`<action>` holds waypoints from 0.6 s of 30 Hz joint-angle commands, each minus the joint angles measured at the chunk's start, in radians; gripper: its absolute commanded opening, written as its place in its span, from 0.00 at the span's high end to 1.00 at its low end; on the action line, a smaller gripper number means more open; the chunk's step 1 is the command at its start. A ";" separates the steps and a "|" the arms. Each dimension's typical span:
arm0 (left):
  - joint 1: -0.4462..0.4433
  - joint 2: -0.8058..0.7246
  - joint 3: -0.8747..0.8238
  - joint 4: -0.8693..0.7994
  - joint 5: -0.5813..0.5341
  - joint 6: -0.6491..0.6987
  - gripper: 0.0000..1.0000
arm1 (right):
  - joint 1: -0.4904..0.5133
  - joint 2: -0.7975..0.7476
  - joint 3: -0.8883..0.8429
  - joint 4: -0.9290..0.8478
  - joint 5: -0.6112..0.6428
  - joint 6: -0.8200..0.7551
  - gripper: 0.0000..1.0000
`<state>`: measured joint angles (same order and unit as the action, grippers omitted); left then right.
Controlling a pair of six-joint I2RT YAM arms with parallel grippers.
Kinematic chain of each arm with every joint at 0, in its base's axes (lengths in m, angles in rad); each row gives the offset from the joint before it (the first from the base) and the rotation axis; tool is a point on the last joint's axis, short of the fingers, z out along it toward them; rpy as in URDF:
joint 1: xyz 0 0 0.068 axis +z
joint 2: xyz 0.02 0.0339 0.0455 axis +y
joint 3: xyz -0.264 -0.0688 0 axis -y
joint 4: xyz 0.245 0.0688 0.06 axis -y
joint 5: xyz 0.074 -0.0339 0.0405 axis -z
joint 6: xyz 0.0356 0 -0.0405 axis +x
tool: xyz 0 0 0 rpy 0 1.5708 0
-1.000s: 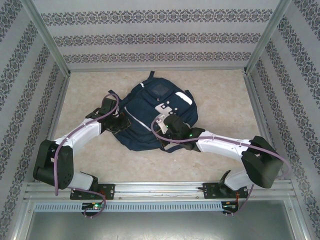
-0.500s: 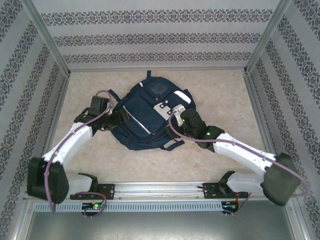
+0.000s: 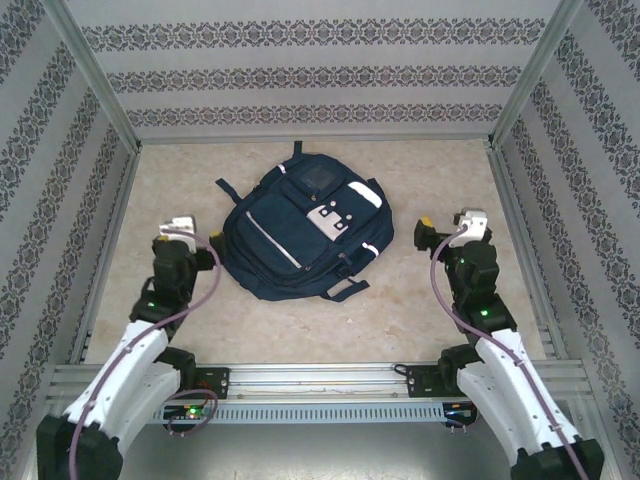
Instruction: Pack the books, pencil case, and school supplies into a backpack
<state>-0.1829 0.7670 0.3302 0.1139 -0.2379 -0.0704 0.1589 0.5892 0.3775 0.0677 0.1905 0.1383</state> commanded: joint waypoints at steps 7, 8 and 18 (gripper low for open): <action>0.043 0.555 -0.176 0.990 0.082 0.263 0.01 | -0.084 0.166 -0.283 0.444 -0.104 -0.118 0.02; 0.046 0.587 -0.155 0.996 0.062 0.266 0.01 | -0.086 0.226 -0.275 0.495 -0.123 -0.136 0.02; 0.145 0.853 -0.107 1.189 0.233 0.115 0.01 | -0.194 0.849 -0.159 1.047 -0.239 -0.077 0.02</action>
<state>-0.0456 1.5936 0.2306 1.1496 -0.0547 0.0715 -0.0246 1.3212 0.1787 0.8631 0.0086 0.0422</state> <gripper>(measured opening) 0.993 0.981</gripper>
